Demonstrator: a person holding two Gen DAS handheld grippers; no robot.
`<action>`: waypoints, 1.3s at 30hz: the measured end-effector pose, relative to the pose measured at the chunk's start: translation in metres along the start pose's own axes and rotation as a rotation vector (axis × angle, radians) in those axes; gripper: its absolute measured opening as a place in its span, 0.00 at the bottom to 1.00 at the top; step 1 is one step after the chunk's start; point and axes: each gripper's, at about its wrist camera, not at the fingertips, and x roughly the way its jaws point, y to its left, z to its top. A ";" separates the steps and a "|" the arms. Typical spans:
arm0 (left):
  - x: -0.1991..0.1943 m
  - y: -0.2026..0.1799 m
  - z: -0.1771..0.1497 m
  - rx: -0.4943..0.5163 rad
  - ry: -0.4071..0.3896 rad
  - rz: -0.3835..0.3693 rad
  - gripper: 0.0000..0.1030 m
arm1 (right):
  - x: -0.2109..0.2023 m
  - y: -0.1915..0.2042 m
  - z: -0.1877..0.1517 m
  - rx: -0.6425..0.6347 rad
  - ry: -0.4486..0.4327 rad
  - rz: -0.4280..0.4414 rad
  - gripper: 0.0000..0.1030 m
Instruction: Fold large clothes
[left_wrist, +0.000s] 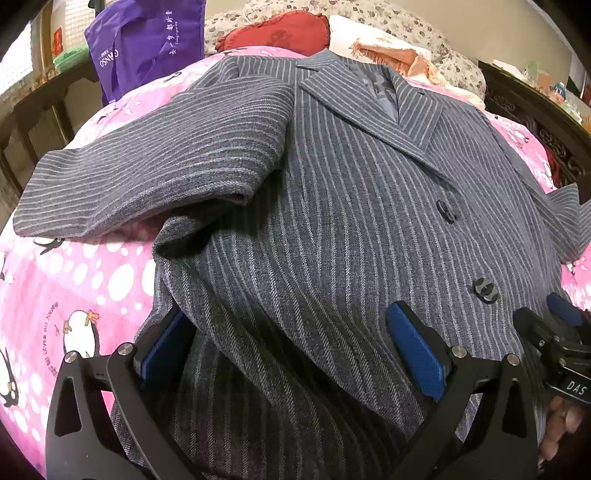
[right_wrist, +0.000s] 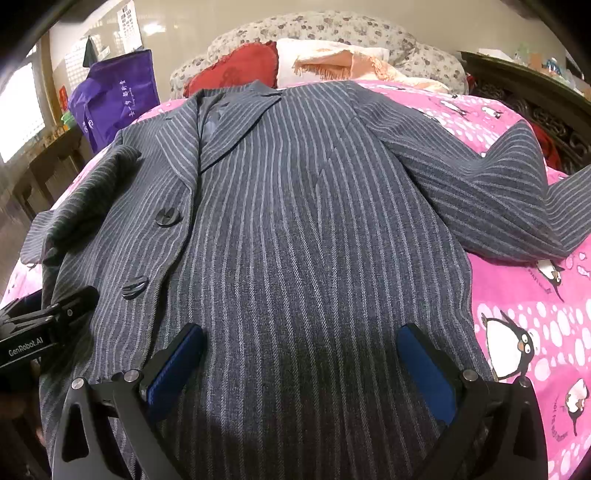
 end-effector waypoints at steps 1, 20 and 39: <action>0.000 0.000 0.000 0.003 -0.003 0.004 1.00 | 0.000 0.000 0.000 -0.001 0.000 0.000 1.00; -0.004 0.003 -0.002 0.012 -0.014 0.000 1.00 | 0.003 -0.003 0.001 0.020 0.016 0.000 1.00; -0.062 0.062 0.001 -0.165 -0.104 -0.151 0.98 | -0.001 -0.005 -0.002 0.024 0.005 0.010 1.00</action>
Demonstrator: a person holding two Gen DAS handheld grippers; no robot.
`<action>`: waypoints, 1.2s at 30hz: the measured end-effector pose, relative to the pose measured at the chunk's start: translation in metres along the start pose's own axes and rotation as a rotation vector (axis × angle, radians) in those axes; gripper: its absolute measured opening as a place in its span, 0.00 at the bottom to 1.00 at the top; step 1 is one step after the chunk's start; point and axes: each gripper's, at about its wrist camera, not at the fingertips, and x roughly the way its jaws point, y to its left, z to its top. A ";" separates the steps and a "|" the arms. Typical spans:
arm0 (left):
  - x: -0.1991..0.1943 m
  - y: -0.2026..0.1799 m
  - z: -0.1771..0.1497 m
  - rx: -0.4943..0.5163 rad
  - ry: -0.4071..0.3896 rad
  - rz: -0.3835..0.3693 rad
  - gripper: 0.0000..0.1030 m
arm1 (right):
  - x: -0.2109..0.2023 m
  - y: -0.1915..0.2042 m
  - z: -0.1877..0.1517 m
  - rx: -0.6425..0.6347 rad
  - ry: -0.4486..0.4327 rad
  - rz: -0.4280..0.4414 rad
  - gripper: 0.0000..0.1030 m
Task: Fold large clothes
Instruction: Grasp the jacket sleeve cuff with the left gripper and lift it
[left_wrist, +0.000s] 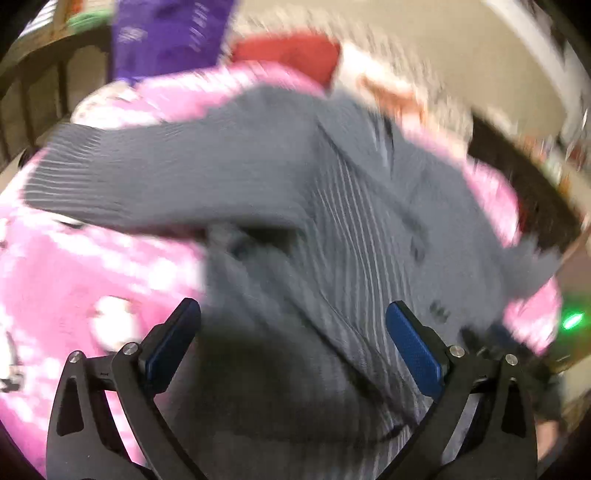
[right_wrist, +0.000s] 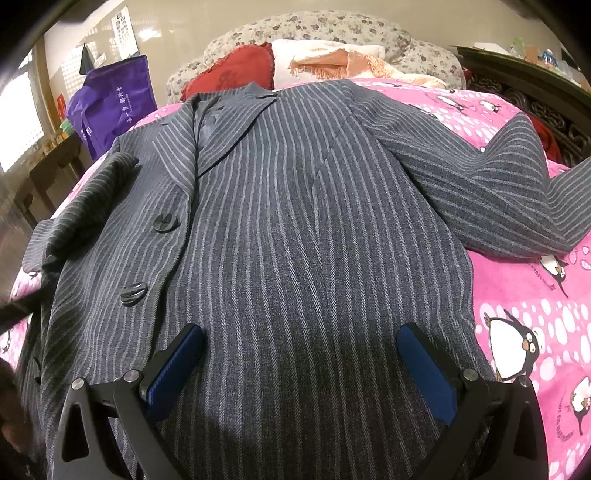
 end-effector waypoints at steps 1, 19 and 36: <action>-0.014 0.015 0.005 -0.017 -0.052 0.007 0.98 | 0.000 0.000 0.000 0.000 -0.001 0.000 1.00; 0.024 0.220 0.086 -0.515 -0.090 -0.103 0.60 | -0.003 0.000 -0.002 -0.003 -0.001 0.001 1.00; -0.125 0.245 0.146 -0.393 -0.417 0.458 0.03 | -0.003 0.001 -0.001 -0.006 0.003 0.000 1.00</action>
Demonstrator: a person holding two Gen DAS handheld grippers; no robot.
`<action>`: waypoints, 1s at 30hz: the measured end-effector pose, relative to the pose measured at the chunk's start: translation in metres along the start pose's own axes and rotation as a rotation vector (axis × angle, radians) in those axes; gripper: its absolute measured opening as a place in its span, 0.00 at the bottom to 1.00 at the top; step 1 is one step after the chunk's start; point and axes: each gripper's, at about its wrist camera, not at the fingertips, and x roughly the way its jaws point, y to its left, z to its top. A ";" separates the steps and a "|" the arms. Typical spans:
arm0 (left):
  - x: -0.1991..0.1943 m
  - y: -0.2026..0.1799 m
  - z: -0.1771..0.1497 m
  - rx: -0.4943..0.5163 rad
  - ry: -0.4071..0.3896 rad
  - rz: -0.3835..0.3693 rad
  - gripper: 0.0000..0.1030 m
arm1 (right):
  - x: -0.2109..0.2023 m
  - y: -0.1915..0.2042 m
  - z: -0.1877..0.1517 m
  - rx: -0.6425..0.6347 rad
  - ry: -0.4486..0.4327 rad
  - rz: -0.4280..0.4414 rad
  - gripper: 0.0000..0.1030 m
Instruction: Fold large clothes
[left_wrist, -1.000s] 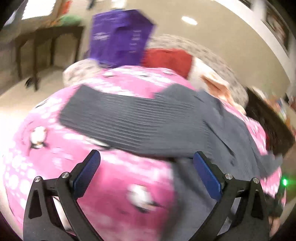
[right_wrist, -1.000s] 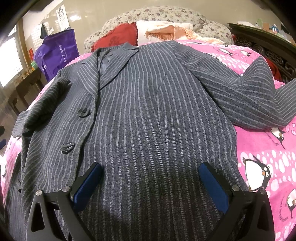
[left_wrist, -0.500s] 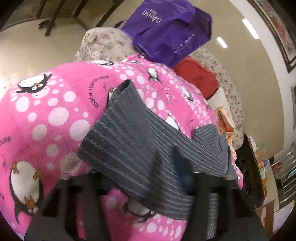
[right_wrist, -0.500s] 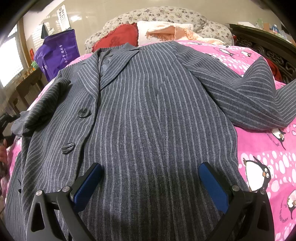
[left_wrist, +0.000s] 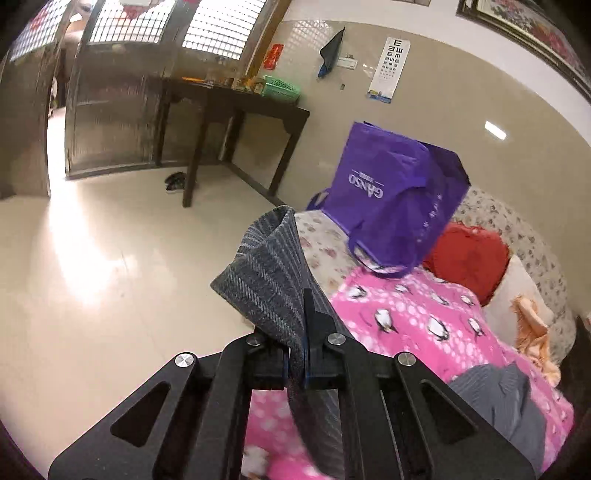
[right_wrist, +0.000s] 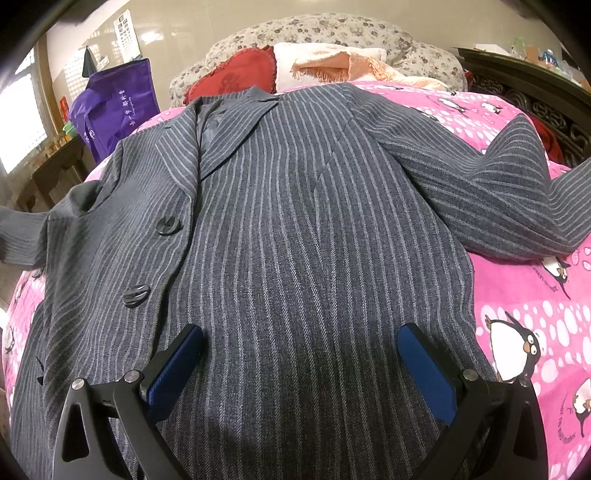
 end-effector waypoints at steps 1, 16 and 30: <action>0.002 0.003 0.002 0.013 0.021 0.001 0.03 | 0.000 0.000 0.000 0.000 0.000 0.000 1.00; -0.072 -0.242 -0.081 0.361 0.174 -0.591 0.03 | -0.125 -0.053 -0.024 -0.100 -0.016 -0.255 0.96; -0.067 -0.418 -0.331 0.596 0.542 -0.675 0.03 | -0.188 -0.167 -0.105 0.108 0.054 -0.414 0.96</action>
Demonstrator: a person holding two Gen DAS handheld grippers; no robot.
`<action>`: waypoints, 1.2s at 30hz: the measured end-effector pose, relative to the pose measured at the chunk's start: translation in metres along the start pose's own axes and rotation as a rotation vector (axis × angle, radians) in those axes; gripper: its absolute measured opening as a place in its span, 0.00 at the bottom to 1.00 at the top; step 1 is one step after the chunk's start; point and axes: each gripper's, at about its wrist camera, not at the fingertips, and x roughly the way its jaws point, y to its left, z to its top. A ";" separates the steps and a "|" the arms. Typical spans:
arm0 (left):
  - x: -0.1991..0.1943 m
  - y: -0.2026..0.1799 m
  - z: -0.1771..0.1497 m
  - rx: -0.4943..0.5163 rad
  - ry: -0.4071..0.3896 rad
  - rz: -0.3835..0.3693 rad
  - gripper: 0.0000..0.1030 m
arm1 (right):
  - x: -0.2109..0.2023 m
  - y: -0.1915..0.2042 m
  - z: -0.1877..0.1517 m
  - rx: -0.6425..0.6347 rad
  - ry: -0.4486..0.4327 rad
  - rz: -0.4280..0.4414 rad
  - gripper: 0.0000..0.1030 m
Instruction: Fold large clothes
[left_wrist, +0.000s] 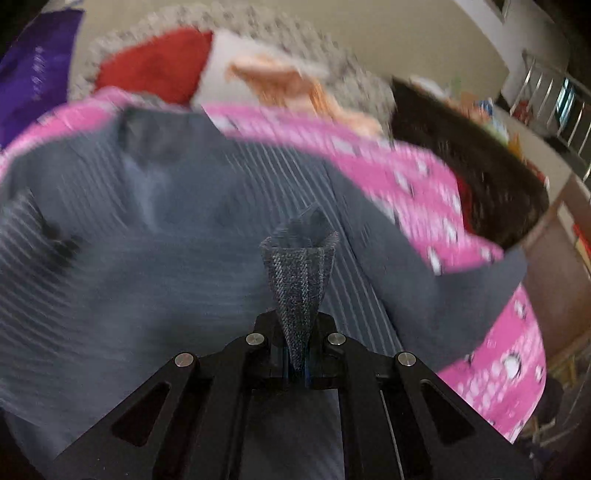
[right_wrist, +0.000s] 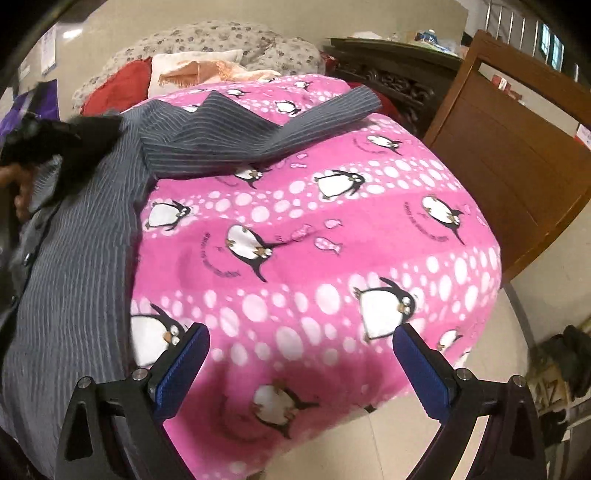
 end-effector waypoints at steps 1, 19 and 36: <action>0.009 -0.008 -0.007 -0.007 0.025 -0.014 0.03 | -0.002 0.001 0.000 -0.003 -0.005 -0.002 0.96; -0.106 0.092 -0.001 -0.036 -0.069 -0.031 0.40 | -0.017 0.035 0.044 0.014 -0.158 0.126 0.95; -0.083 0.210 -0.027 -0.253 -0.089 0.361 0.22 | 0.109 0.234 0.186 -0.175 -0.128 0.545 0.38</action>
